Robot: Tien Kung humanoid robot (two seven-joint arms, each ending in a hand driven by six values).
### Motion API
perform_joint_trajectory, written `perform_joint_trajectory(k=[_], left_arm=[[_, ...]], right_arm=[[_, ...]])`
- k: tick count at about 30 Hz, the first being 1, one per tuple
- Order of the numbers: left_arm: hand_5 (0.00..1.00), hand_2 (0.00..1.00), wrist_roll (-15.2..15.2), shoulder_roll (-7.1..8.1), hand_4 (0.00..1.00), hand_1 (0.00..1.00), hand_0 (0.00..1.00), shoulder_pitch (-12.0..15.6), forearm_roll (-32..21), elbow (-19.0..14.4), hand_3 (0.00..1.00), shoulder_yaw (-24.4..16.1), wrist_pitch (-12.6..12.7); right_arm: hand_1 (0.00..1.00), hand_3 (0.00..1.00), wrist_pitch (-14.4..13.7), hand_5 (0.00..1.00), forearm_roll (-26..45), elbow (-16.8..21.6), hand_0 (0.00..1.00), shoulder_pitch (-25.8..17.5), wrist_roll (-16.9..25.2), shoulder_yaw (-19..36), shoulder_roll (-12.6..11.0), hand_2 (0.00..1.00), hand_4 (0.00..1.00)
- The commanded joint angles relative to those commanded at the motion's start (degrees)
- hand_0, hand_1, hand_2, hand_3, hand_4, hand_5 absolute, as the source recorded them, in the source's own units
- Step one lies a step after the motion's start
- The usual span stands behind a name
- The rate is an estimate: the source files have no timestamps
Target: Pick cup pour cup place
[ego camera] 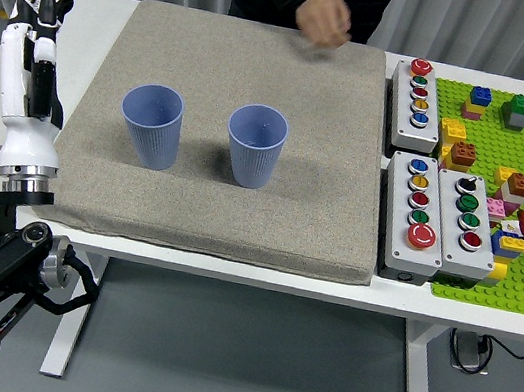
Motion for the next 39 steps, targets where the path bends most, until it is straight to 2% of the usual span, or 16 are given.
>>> perform_joint_trajectory(k=[7,28,39], left_arm=[[0.998,0.956,0.0,-0.32,0.682,0.859,0.879,-0.3,-0.2,1.0,0.921,0.8,0.0],[0.998,0.956,0.1,-0.05,0.681,0.859,0.878,-0.4,0.0,0.4,0.921,0.5,0.0],[0.998,0.955,0.1,0.06,0.686,0.859,0.878,-2.3,-0.2,1.1,0.921,1.4,0.0]], right_arm=[[0.609,0.549,0.2,0.184,0.6,0.0,0.668,-0.2,0.0,0.0,0.0,0.556,0.002],[0.609,0.549,0.5,0.185,0.4,0.0,0.668,0.4,-0.1,0.3,0.0,0.556,0.002],[0.609,0.549,0.7,0.185,0.9,0.2,0.668,0.8,0.1,1.0,0.2,0.557,0.002]])
